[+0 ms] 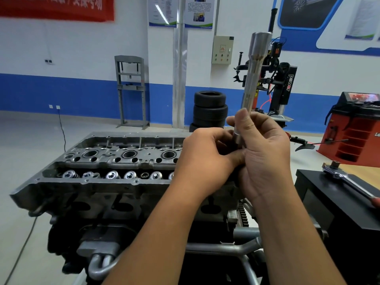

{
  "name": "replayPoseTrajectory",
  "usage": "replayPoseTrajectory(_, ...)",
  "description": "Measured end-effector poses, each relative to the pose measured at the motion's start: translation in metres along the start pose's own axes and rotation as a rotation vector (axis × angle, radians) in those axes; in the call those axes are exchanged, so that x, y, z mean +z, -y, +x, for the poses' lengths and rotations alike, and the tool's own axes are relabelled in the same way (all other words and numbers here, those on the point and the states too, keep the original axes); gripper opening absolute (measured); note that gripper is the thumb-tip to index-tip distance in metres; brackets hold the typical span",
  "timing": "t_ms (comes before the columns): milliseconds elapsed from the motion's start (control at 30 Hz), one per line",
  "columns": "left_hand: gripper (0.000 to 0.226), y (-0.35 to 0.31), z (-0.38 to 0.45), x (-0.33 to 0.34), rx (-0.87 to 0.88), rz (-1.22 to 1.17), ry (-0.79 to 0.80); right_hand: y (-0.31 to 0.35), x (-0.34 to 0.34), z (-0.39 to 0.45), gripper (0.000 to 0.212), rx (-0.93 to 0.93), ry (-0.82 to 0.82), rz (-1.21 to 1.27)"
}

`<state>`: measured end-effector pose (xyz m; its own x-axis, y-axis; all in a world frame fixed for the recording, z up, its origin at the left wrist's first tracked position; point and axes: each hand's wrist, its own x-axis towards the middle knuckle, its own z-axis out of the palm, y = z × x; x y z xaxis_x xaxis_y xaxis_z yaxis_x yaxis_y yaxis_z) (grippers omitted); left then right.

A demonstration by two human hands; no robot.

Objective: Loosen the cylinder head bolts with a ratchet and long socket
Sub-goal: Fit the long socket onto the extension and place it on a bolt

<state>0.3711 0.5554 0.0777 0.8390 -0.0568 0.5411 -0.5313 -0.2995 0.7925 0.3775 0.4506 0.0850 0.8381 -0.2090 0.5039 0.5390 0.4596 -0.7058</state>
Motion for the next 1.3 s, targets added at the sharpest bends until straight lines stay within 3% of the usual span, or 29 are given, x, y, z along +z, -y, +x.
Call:
replayPoseTrajectory(167, 0.016, -0.0027, 0.0011, -0.0030, -0.016, -0.068, 0.106, -0.0011, 0.0020, 0.0013, 0.033, 0.021, -0.019, -0.032)
replayPoseTrajectory(400, 0.012, -0.0004, 0.0008, -0.0001, -0.008, -0.027, 0.001, 0.0011, 0.0015, 0.0001, 0.039, 0.006, 0.003, 0.010)
replayPoseTrajectory(533, 0.014, -0.0031, 0.0011, -0.0032, -0.014, -0.071, 0.109, 0.0000, 0.0024, 0.0006, 0.035, 0.034, -0.015, -0.008)
replayPoseTrajectory(767, 0.011, -0.0007, 0.0011, 0.0000, -0.009, -0.008, -0.034, 0.0002, 0.0027, 0.0001, 0.033, 0.007, -0.001, -0.017)
replayPoseTrajectory(933, 0.014, -0.0029, 0.0021, -0.0035, -0.011, -0.066, 0.105, -0.0005, 0.0030, 0.0003, 0.035, 0.032, -0.002, -0.052)
replayPoseTrajectory(1133, 0.012, -0.0004, 0.0009, -0.0003, 0.001, -0.028, -0.027, -0.0009, 0.0021, 0.0001, 0.044, -0.002, -0.009, -0.048)
replayPoseTrajectory(1300, 0.014, -0.0014, 0.0020, -0.0034, -0.005, -0.080, 0.081, -0.0020, 0.0010, 0.0006, 0.034, 0.036, 0.014, -0.078)
